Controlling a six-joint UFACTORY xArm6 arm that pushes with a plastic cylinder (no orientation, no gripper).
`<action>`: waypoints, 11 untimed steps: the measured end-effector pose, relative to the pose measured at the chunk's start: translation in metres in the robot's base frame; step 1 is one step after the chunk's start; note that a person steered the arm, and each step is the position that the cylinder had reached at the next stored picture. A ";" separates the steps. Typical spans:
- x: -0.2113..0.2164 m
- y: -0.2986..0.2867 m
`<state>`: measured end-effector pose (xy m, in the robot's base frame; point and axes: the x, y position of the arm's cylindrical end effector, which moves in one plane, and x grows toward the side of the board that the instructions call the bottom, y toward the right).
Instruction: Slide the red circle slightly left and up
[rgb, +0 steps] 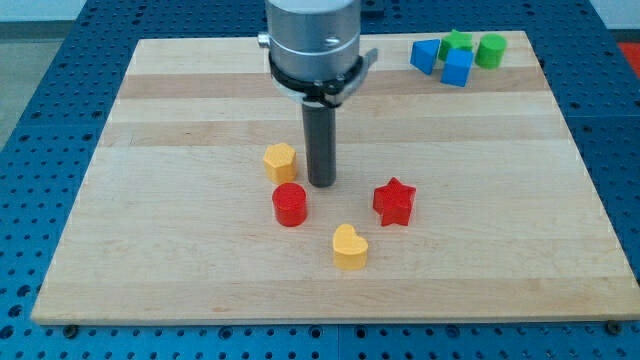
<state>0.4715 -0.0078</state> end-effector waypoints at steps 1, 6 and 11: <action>0.020 0.002; 0.050 -0.023; 0.068 -0.051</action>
